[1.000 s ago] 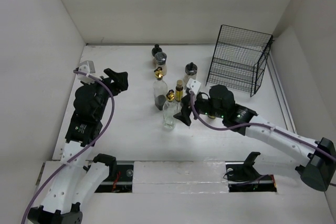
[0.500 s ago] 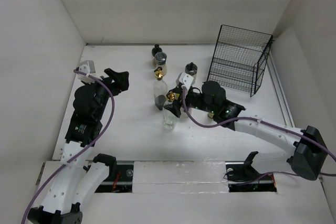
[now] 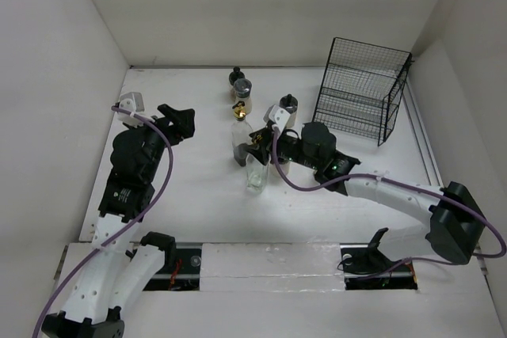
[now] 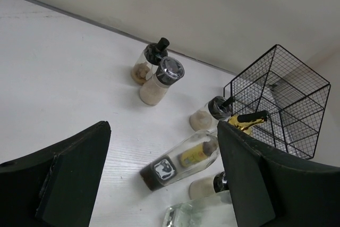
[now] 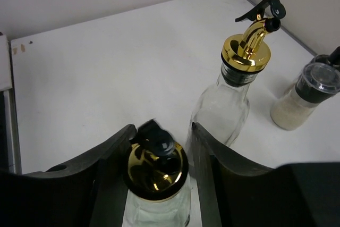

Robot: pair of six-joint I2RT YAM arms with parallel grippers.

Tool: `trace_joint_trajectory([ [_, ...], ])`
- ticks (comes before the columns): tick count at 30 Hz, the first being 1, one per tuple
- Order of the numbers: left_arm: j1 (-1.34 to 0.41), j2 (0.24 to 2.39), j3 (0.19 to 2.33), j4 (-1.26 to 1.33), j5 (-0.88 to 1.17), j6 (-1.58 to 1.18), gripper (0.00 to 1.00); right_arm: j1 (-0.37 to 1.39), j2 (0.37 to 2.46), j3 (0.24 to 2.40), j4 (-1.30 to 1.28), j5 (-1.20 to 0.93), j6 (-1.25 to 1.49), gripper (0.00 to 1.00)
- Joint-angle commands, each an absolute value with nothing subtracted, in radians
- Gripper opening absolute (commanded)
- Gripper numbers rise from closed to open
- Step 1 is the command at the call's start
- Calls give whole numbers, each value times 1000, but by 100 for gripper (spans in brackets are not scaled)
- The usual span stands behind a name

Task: Organize the condiment bottles

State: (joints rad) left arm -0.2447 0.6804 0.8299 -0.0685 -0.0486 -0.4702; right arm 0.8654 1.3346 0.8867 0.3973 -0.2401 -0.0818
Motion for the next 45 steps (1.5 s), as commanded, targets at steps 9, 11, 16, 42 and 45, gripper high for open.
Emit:
trace_joint_trajectory([
  [9,-239,666,827,-9,-15,-476,78,874,1333,853,486,-250,-58,25],
  [11,-239,666,827,-9,-24,-476,78,874,1298,865,486,-250,-58,11],
  [16,-239,644,827,-9,-25,-476,78,874,1140,965,447,-223,-58,6],
  [42,-239,614,827,-20,-25,-485,76,273,1546,1945,101,23,-87,0],
  [45,-239,614,827,-11,-25,-485,76,239,1652,2041,92,86,-87,0],
])
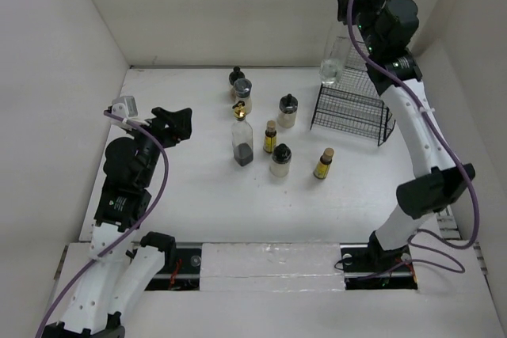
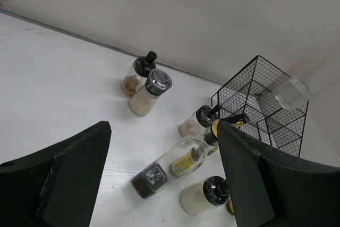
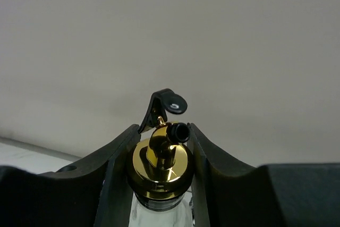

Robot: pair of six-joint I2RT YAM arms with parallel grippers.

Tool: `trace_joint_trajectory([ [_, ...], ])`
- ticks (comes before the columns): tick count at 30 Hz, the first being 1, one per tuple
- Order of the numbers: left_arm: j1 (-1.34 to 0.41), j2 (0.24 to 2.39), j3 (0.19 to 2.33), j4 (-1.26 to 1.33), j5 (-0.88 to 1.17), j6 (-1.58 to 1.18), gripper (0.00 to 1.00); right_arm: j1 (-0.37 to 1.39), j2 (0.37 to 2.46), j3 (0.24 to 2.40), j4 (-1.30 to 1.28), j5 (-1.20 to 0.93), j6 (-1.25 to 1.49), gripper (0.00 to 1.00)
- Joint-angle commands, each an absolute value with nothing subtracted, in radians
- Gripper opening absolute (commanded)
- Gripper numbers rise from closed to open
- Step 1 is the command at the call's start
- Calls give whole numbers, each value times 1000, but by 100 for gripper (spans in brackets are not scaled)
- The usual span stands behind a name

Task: Organize the condiment bottles

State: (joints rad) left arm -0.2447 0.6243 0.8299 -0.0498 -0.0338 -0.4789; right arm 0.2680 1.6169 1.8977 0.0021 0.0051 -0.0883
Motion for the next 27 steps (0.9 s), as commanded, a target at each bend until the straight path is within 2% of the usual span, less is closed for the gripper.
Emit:
trace_joint_trajectory([
  [1,-239,614,827,-11,-25,-485,76,239,1676,2063,92,100,-78,0],
  [7,-239,623,827,-11,-25,-485,76,193,1848,2233,121,199,-78,0],
  [12,-239,632,827,-11,-34,-485,76,158,1904,2301,130,256,-87,0],
  [16,-239,641,827,-11,-34,-485,78,124,1927,2301,140,265,-87,0],
  [21,-239,652,827,-11,-25,-485,78,114,1887,2177,216,290,-87,0],
  [27,-239,663,836,-11,-25,-485,78,103,1904,2186,248,339,-87,0],
])
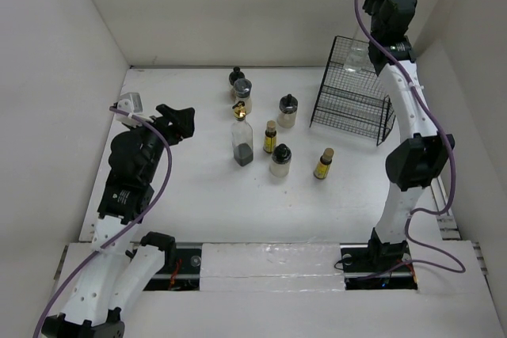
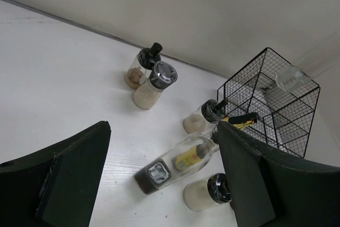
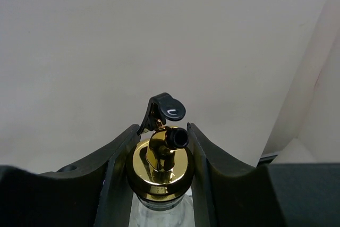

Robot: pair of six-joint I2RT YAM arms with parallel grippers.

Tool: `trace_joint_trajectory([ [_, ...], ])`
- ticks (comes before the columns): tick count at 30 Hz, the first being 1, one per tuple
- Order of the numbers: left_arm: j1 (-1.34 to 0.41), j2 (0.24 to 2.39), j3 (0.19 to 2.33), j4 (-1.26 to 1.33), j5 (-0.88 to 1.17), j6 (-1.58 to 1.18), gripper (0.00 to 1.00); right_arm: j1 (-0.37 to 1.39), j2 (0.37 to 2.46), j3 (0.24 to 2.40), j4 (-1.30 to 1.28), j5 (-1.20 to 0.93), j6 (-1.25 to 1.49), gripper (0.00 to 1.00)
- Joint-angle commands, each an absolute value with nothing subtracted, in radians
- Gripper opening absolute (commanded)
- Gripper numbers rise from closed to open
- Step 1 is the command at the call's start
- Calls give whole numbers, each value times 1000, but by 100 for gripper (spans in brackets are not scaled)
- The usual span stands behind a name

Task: Organize the condiment bottles

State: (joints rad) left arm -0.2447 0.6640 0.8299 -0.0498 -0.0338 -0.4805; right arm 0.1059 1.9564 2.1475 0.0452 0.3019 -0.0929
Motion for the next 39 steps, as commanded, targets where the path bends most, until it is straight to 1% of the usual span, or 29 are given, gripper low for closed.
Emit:
trace_joint_trajectory([
  [1,-239,663,836,-11,-25,-485,78,103,1916,2197,249,339,-87,0],
  [4,-239,663,836,-11,-25,-485,78,103,1943,2227,270,367,-87,0],
  [8,-239,663,836,-11,-25,-485,78,103,2009,2319,270,411,-87,0],
  [13,-239,672,836,-11,-25,-485,78,103,2048,2330,281,432,-87,0],
  [14,-239,672,836,-11,-34,-485,78,103,2048,2312,313,433,-87,0],
  [19,-239,681,836,-11,-34,-485,78,132,1994,2076,431,442,-87,0],
  [25,-239,681,836,-11,-25,-485,78,161,1962,1899,491,442,-78,0],
  [29,-239,672,836,-11,-25,-485,78,161,1953,1777,491,442,-28,2],
  [32,-239,672,836,-11,-25,-485,78,161,1953,1740,491,433,-17,10],
  [33,-239,672,836,-11,-25,-485,78,161,1953,1724,491,433,-8,19],
  [34,-239,672,836,-11,-25,-485,78,161,1944,1715,482,433,-8,25],
  [36,-239,672,836,-11,-25,-485,78,170,1921,1697,482,433,-8,41],
  [37,-239,672,836,-11,-25,-485,79,170,1921,1697,470,433,-8,58],
  [39,-239,672,836,-11,-25,-485,79,170,1896,1727,405,423,-8,71],
])
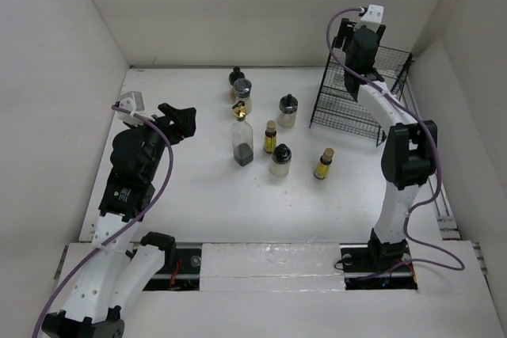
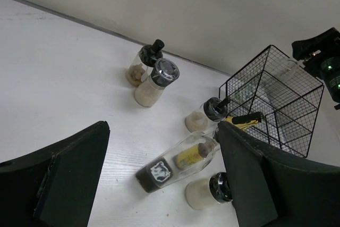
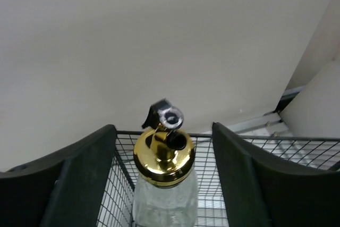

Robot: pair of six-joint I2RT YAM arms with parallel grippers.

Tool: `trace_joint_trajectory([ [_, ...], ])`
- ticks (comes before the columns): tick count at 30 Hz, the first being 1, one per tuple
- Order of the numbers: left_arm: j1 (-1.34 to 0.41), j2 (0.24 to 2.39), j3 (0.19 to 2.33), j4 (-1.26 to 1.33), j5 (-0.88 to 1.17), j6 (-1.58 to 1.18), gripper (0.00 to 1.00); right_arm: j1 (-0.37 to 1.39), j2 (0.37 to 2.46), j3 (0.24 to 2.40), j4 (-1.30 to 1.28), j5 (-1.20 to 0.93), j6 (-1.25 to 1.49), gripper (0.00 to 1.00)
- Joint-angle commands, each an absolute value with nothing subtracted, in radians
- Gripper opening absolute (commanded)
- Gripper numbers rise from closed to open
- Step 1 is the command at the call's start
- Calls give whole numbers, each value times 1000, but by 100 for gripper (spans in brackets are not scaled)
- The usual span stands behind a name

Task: Organize the condiment bottles

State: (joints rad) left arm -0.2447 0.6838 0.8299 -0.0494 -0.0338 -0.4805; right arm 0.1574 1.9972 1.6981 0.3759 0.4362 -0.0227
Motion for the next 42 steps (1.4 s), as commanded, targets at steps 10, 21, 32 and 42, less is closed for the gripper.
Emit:
trace_joint_trajectory([
  [10,-239,672,845,-31,-75,-494,78,216,1551,1576,201,-220,-109,45],
  [21,-239,672,845,-31,-75,-494,28,536,1348,1094,315,-649,-191,78],
  [32,-239,663,845,-20,-32,-494,53,676,1558,1210,324,-620,-245,95],
  [42,-239,661,834,-20,-21,-494,53,699,1723,1292,541,-517,-166,88],
])
